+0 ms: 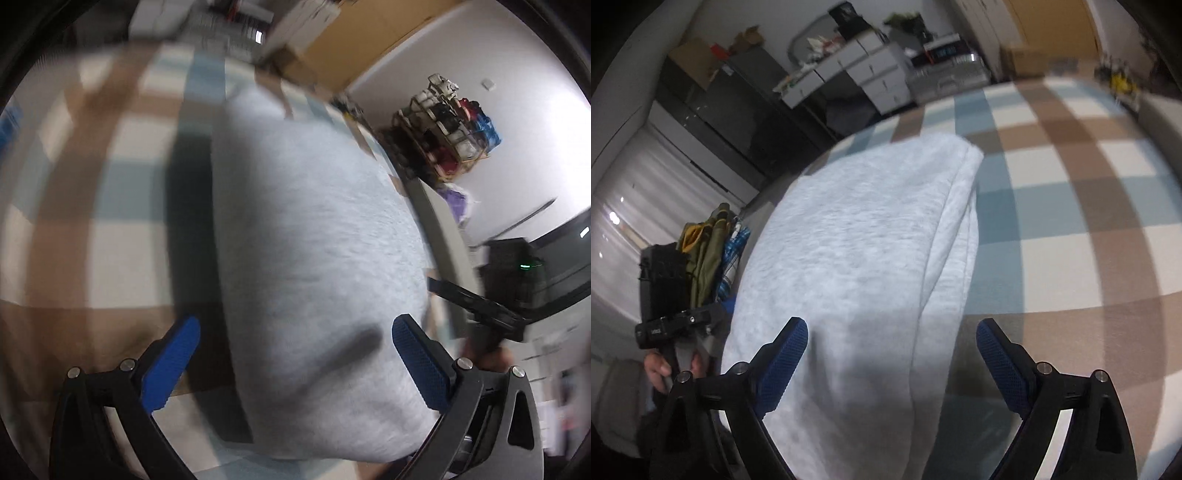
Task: Fold large clothes
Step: 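Grasp the sweatshirt bundle at its sides with both grippers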
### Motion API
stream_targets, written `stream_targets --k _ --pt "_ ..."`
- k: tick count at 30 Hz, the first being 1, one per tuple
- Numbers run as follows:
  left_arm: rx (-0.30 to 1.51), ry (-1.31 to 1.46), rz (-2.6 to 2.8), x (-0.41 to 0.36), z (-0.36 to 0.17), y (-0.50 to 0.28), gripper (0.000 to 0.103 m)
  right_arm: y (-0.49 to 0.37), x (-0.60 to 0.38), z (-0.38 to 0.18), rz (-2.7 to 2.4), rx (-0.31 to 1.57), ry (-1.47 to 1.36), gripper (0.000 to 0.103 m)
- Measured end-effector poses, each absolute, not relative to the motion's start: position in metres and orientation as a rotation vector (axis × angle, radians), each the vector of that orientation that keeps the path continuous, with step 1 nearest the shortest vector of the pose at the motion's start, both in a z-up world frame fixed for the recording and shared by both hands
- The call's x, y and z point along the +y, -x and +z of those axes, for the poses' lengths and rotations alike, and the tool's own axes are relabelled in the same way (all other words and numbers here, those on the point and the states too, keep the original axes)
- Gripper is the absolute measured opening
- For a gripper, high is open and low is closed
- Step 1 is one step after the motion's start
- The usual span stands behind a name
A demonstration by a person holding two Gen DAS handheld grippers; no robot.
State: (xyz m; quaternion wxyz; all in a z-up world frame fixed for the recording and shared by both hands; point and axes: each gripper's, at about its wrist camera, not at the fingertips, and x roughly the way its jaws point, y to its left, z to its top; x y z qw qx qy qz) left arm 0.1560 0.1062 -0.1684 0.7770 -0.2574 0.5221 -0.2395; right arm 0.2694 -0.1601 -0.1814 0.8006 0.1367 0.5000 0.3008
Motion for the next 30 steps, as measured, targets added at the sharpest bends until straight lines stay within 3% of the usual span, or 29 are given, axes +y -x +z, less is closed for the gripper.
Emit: stream_targets --k 2,4,9,16,19,23,26,28,30 --pt "1.180 0.552 -0.588 0.098 -0.174 -0.166 0.101 -0.288 -0.154 -0.194 0.690 1.149 -0.341 0.090" --pt "1.220 0.554 -0.652 0.089 -0.178 -0.173 0.101 -0.302 -0.149 -0.207 0.718 1.222 -0.377 0.081" --pt "1.271 0.549 -0.694 0.079 -0.183 -0.185 0.101 -0.320 -0.147 -0.224 0.740 1.276 -0.451 0.078" --pt "1.282 0.554 -0.685 0.076 -0.168 -0.179 0.091 -0.304 -0.141 -0.218 0.769 1.195 -0.420 0.045" --pt "1.287 0.521 -0.708 0.072 -0.159 -0.162 0.092 -0.282 -0.137 -0.202 0.835 1.166 -0.349 0.039" --pt "1.318 0.521 -0.731 0.076 -0.171 -0.151 0.091 -0.262 -0.149 -0.210 0.869 1.225 -0.372 0.042" --pt "1.313 0.572 -0.736 0.087 -0.178 -0.156 0.091 -0.267 -0.160 -0.221 0.864 1.244 -0.416 0.051" --pt "1.314 0.575 -0.744 0.089 -0.181 -0.158 0.091 -0.272 -0.158 -0.225 0.849 1.261 -0.416 0.071" --pt "1.310 0.565 -0.750 0.089 -0.183 -0.161 0.093 -0.275 -0.147 -0.227 0.826 1.261 -0.365 0.073"
